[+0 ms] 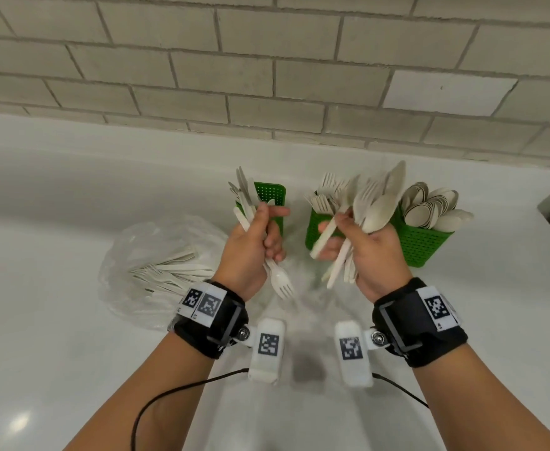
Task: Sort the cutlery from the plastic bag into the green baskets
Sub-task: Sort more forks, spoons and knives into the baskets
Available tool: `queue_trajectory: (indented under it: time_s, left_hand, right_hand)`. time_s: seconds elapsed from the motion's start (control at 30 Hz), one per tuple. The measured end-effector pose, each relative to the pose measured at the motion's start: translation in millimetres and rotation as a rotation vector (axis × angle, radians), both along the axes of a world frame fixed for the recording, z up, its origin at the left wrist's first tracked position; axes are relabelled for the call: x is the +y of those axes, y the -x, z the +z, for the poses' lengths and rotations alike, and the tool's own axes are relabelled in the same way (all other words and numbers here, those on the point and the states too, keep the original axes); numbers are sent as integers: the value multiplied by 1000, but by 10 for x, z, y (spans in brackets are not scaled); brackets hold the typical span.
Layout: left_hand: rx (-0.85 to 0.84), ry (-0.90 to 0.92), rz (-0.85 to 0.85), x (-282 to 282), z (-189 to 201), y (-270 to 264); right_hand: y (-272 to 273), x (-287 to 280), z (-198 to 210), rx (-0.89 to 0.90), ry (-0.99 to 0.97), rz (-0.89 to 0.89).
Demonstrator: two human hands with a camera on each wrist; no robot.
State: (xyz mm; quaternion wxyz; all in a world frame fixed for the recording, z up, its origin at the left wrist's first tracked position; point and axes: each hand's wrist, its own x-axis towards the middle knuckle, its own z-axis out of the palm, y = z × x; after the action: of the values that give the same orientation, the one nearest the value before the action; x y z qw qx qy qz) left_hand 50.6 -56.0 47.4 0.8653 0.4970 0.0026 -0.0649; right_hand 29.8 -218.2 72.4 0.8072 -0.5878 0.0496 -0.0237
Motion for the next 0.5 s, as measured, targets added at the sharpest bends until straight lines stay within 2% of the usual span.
queue_trajectory:
  time_s: [0.13, 0.27, 0.4, 0.5]
  left_hand:
    - [66, 207, 75, 37, 117, -72]
    - [91, 300, 134, 50, 156, -68]
    - [102, 368, 117, 29, 171, -50]
    - [90, 351, 93, 35, 171, -26]
  right_hand:
    - [83, 80, -153, 79, 109, 25]
    - [154, 177, -236, 139, 304, 221]
    - [174, 243, -214, 85, 295, 286]
    - [145, 197, -180, 22, 320, 293]
